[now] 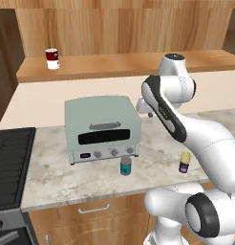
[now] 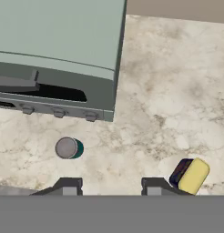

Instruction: Pick the cans from the counter and place them in their designated side in the cabinet.

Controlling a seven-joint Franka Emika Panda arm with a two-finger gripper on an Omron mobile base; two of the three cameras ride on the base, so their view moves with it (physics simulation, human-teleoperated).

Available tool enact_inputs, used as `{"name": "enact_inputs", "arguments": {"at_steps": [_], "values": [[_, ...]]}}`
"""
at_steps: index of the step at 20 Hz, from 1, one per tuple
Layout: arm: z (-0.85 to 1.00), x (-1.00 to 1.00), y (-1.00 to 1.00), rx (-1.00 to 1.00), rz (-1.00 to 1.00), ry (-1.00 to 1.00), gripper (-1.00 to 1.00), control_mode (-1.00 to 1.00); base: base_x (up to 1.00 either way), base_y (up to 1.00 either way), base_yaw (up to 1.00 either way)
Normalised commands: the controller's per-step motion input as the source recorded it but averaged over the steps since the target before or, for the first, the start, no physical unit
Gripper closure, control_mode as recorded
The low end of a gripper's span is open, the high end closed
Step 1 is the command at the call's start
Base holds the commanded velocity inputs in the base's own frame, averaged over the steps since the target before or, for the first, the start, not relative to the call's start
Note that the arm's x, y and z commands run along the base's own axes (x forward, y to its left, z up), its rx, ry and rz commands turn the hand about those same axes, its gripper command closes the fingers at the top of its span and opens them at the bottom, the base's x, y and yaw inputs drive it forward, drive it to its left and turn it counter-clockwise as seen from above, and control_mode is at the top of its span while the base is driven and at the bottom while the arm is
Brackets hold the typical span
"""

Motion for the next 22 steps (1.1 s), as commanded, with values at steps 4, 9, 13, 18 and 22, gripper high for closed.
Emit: {"name": "enact_inputs", "arguments": {"at_steps": [4,9,13,18,22], "values": [[0.00,-0.07,0.01,0.00,0.00,-0.01,-1.00,-1.00,0.00,0.00,0.00],[0.00,-0.17,0.12,0.00,0.00,-0.05,-1.00,-1.00,0.00,0.00,0.00],[0.00,-0.11,0.15,0.00,0.00,0.00,-1.00,-1.00,0.00,0.00,0.00],[0.00,-0.08,0.17,0.00,0.00,0.00,-1.00,-1.00,0.00,0.00,0.00],[-0.03,-0.01,0.21,0.01,0.00,0.03,-1.00,-1.00,0.00,0.00,0.00]]}}
